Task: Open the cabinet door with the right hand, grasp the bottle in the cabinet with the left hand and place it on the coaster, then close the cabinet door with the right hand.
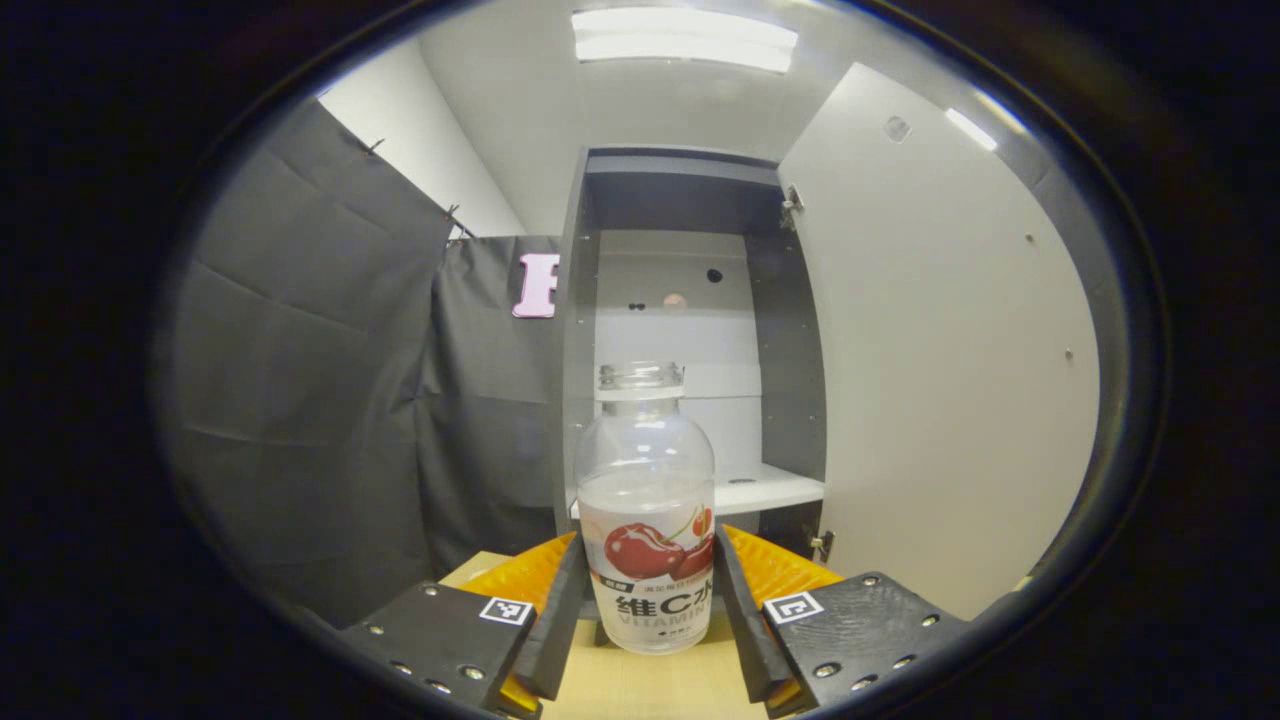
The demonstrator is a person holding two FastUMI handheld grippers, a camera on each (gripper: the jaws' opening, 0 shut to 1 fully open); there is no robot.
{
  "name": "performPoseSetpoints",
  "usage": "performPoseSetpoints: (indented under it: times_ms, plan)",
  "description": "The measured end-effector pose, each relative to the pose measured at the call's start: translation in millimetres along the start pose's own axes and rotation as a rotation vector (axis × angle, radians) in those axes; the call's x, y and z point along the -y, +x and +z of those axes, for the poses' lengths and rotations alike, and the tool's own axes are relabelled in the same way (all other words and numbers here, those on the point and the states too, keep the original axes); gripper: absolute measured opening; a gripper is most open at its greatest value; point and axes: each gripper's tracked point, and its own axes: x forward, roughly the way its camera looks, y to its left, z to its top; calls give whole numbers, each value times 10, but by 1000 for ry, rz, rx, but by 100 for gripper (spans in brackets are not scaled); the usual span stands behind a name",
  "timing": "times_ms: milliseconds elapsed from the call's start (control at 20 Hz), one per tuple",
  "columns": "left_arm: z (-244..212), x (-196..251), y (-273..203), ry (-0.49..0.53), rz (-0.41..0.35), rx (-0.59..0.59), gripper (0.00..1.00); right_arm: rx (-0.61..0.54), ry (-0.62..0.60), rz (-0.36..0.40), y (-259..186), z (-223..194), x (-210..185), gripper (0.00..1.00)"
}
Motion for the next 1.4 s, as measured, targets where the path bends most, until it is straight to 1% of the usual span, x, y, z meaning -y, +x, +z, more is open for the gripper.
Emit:
performPoseSetpoints:
  times_ms: [250,350,600,700,750,800,900,1200,1250,1300,1350,1400]
  plan:
    - [-352,35,-275,-16,-24,-33,69,-3,-5,4,53,-26,-27,96]
    - [-484,16,-355,-12,-19,-55,69,-13,-4,8,70,-52,-58,95]
    - [-867,-36,-616,-53,-4,-89,68,-4,-27,6,135,-19,-99,96]
    - [-1037,-38,-676,-52,-1,-111,69,1,-29,1,155,-9,-102,96]
    - [-1107,-36,-721,-49,1,-122,69,1,-29,-3,158,-23,-97,92]
    - [-1184,-25,-755,-46,1,-131,69,-4,-28,-9,174,-46,-84,96]
    - [-1313,4,-860,-47,-1,-143,69,-15,-23,-14,193,-80,-78,96]
    - [-1748,25,-1111,-33,7,-192,69,-1,-29,-26,209,-71,-47,95]
    - [-1801,23,-1119,-34,9,-201,75,-6,-28,-27,207,-87,-42,96]
    - [-1855,21,-1090,-33,16,-211,75,-11,-27,-28,227,-108,-39,96]
    - [-1880,22,-1076,-35,19,-218,69,-16,-27,-28,229,-113,-37,96]
    - [-1894,27,-1073,-37,21,-224,69,-18,-28,-28,233,-115,-41,96]
